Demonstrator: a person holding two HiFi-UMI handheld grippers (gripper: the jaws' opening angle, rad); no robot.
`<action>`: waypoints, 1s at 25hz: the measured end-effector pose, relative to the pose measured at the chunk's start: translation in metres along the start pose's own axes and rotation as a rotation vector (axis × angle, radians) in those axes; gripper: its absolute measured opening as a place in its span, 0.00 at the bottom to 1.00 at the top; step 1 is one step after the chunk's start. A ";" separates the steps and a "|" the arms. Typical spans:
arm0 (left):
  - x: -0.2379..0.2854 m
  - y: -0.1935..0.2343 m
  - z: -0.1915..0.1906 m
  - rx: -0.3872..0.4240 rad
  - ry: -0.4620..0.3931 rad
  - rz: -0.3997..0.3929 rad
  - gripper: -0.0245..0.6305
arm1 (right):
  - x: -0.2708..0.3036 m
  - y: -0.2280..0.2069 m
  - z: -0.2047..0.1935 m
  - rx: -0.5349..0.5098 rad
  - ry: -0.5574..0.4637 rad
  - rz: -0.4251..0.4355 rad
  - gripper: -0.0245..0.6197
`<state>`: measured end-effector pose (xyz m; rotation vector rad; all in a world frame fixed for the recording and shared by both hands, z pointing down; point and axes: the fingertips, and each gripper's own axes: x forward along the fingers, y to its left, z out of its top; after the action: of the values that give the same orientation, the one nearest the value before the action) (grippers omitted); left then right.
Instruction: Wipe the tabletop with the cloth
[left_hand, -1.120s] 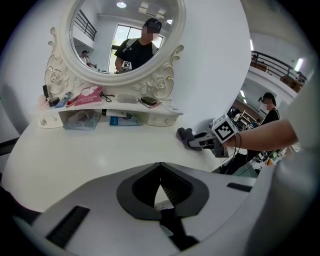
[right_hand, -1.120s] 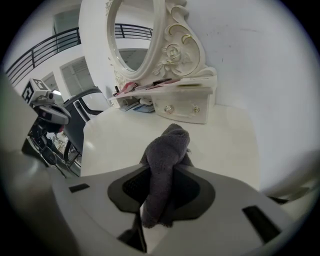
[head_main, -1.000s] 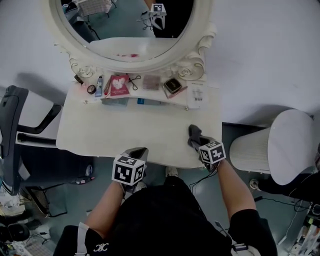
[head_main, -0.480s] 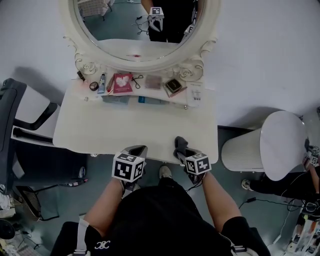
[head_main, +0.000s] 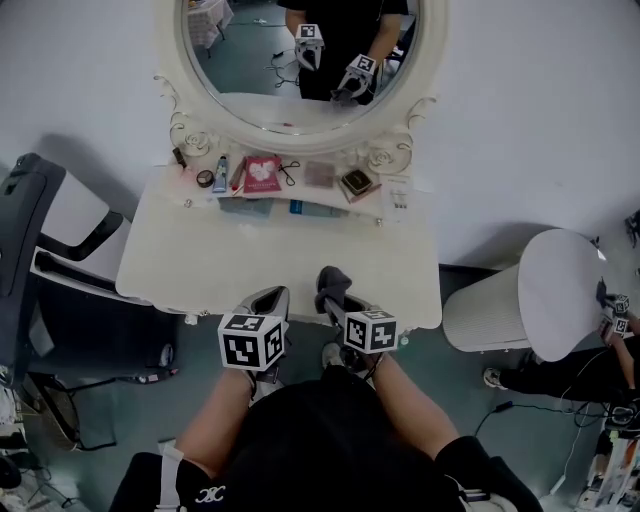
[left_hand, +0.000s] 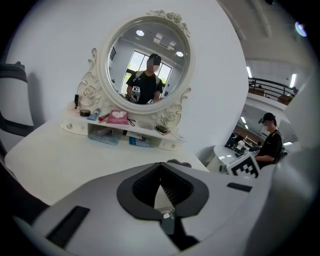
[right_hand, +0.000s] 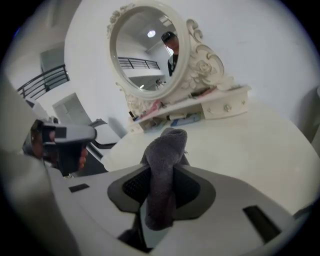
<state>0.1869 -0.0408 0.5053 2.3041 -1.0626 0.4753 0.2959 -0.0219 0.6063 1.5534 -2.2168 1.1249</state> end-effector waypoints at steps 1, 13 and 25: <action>-0.007 0.003 0.005 0.003 -0.036 0.020 0.05 | -0.007 0.013 0.016 -0.017 -0.058 0.021 0.21; -0.075 0.017 0.047 0.113 -0.272 0.106 0.05 | -0.094 0.099 0.099 -0.284 -0.539 -0.141 0.21; -0.081 0.022 0.040 0.125 -0.219 0.104 0.05 | -0.094 0.094 0.107 -0.253 -0.501 -0.191 0.21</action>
<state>0.1222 -0.0298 0.4388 2.4631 -1.2957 0.3425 0.2793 -0.0140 0.4366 2.0396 -2.3112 0.4085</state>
